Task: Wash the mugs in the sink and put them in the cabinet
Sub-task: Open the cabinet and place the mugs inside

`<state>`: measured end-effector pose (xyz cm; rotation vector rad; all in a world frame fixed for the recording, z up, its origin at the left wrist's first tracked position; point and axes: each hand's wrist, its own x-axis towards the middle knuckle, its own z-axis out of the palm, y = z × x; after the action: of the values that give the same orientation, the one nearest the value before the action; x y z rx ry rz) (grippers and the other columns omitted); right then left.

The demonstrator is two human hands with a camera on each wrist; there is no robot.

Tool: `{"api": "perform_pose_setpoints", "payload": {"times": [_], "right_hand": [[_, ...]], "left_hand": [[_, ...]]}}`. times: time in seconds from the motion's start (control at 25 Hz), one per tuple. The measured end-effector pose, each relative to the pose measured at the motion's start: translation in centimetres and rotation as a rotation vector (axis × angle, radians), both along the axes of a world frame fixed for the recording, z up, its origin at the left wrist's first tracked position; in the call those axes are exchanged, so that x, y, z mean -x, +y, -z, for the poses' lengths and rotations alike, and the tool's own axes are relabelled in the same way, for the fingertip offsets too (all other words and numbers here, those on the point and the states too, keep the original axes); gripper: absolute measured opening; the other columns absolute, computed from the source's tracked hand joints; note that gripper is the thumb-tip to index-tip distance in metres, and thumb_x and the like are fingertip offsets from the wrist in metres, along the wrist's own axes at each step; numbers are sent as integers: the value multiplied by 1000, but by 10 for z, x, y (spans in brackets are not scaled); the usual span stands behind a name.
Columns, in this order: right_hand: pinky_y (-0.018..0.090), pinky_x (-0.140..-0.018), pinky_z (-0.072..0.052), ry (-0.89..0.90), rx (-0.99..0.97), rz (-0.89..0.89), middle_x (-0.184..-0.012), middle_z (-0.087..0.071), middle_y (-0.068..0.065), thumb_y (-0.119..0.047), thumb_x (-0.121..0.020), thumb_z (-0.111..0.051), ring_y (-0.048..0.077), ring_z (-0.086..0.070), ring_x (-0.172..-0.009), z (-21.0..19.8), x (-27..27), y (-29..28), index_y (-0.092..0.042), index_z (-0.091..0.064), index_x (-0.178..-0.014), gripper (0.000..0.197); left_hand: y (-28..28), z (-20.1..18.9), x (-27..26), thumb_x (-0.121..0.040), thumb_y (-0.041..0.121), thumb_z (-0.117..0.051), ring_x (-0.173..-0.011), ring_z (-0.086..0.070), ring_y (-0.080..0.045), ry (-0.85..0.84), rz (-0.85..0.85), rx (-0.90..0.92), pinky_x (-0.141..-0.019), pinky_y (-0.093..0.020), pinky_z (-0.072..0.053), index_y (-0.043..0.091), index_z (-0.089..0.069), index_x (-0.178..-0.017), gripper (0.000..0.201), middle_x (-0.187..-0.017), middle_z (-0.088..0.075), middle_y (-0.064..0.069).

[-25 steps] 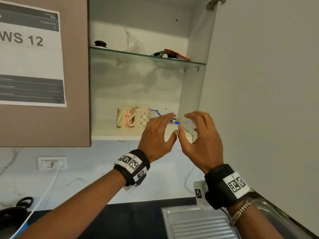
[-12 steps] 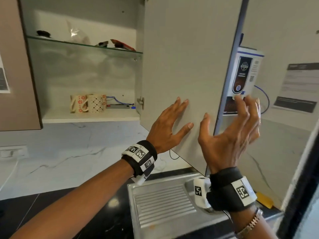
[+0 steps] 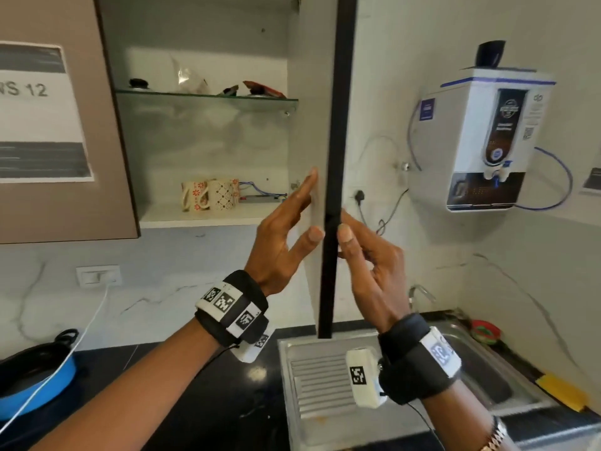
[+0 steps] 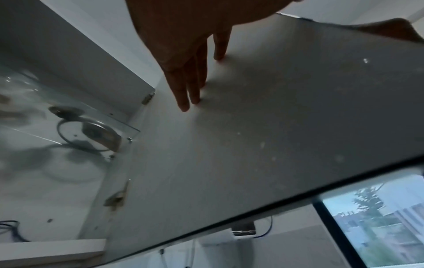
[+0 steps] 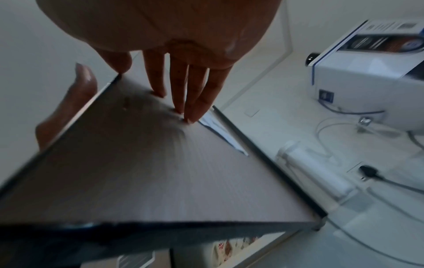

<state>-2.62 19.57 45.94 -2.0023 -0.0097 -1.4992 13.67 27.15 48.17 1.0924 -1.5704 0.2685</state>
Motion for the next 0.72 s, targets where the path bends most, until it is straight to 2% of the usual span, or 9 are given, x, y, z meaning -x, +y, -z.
{"api": "perform_pose_setpoints", "payload": {"times": [0.12,0.24,0.32,0.36,0.4,0.48,0.56,0.68,0.72], "right_hand": [[15,-99,-50,48,57,-82,-150,-58,-14,-42,-106,-47,-2,-55,-133,6,-52,20,-31,-53,-151,47],[26,-110,-49,130,239,-27,-161,-44,-15,-30,-104,-57,2,-48,-142,12,-114,37,-33,-43,-158,55],[31,-118,-41,247,318,-9,-168,-31,-12,-32,-101,-62,10,-39,-150,16,-160,43,-33,-32,-162,68],[35,-119,-37,304,323,-5,-171,-23,-10,-38,-100,-63,14,-33,-154,18,-184,42,-32,-24,-164,75],[39,-121,-34,353,326,19,-174,-15,-8,-46,-99,-62,18,-26,-157,17,-210,41,-31,-16,-165,81],[53,-125,-29,446,345,125,-176,3,-4,-58,-98,-55,23,-11,-161,19,-258,29,-28,-3,-167,91],[62,-126,-20,502,404,206,-174,16,-2,-62,-100,-48,24,4,-162,22,-294,12,-26,8,-166,94],[65,-126,-14,511,550,313,-173,21,-1,-57,-103,-44,23,12,-161,29,-332,-10,-26,13,-165,90],[65,-126,-14,524,580,347,-173,21,0,-56,-103,-44,23,12,-161,28,-344,-15,-26,13,-165,90]], "left_hand": [[50,9,-33,-90,77,-51,-129,-61,-14,-25,-209,8,-95,-39,-60,12,-38,-156,94,-148,-57,-1],[98,20,-76,-97,49,-63,-117,-65,-6,-36,-467,114,-85,-32,-63,14,-38,-152,70,-140,-61,-1],[128,25,-107,-97,29,-71,-115,-60,10,6,-656,180,-84,-17,-59,21,-23,-158,78,-142,-58,-1],[141,26,-123,-96,27,-72,-115,-57,15,35,-735,169,-84,-12,-56,27,-18,-160,84,-142,-57,0],[151,24,-145,-96,28,-72,-119,-56,13,52,-801,140,-86,-13,-56,34,-15,-161,87,-144,-56,-1],[159,22,-190,-98,31,-69,-128,-56,-8,67,-868,75,-96,-32,-58,40,-14,-162,85,-152,-52,-4],[154,22,-237,-101,32,-63,-129,-57,-21,41,-904,16,-100,-47,-57,37,-13,-164,80,-153,-49,-6],[137,25,-292,-105,31,-57,-112,-66,-26,-102,-1067,3,-84,-45,-64,26,-16,-165,73,-149,-50,-11],[130,27,-308,-105,28,-57,-117,-65,-28,-197,-1153,12,-82,-43,-64,22,-19,-165,71,-155,-45,-12]]}}
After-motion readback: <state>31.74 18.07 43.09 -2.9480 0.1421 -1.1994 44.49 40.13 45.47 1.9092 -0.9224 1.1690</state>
